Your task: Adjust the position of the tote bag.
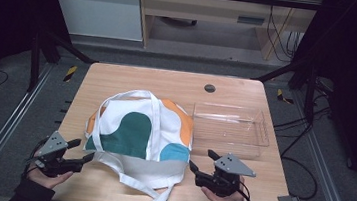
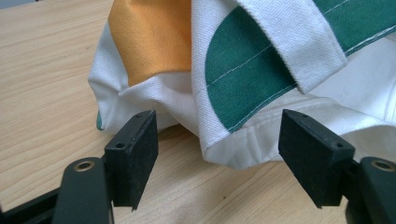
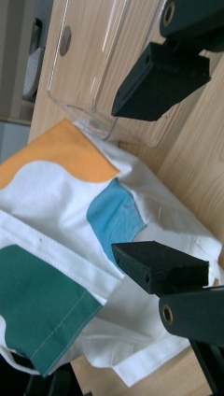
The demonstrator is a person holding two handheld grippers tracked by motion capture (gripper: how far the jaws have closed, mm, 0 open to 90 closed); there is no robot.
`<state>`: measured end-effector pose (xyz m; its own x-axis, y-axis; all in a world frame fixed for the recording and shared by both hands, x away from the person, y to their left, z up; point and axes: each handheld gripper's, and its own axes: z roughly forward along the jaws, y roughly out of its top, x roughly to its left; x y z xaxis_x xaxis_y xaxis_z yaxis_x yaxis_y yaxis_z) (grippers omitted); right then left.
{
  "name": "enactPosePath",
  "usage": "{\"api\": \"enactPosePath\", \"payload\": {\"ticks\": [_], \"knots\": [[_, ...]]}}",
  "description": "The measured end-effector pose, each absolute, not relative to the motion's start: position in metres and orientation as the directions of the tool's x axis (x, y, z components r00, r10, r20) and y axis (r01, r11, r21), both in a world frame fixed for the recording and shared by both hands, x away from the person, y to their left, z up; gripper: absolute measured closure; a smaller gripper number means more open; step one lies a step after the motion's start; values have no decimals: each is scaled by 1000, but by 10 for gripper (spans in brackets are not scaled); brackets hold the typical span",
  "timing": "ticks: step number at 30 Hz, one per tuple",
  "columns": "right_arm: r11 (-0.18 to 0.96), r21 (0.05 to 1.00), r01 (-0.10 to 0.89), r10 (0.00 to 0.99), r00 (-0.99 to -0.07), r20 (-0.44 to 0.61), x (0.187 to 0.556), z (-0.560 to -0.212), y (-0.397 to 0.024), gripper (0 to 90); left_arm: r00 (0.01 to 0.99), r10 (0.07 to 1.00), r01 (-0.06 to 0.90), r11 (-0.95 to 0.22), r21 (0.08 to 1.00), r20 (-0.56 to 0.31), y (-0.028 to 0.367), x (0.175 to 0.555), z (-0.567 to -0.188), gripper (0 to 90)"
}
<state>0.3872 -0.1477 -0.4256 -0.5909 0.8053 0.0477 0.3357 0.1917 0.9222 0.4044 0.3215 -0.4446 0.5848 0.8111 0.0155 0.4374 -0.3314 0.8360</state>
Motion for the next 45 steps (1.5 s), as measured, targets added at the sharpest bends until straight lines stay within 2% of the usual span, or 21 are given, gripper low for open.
{"api": "enactPosePath", "payload": {"ticks": [12, 23, 27, 41, 45], "knots": [[229, 917, 325, 764, -644, 38, 390, -426, -115, 339, 595, 803, 440, -355, 825, 28, 322, 409, -451, 422], [263, 916, 304, 725, -689, 20, 395, -426, -76, 365, 582, 813, 452, -333, 828, 9, 322, 416, -455, 604], [279, 912, 299, 710, -704, 13, 398, -427, -62, 371, 592, 806, 458, -328, 826, -8, 321, 417, -456, 702], [322, 904, 280, 669, -743, -8, 397, -429, -25, 396, 603, 797, 448, -312, 838, -25, 320, 414, -451, 860], [326, 905, 273, 663, -748, -13, 398, -428, -20, 401, 609, 793, 444, -308, 842, -31, 321, 414, -449, 867]]}}
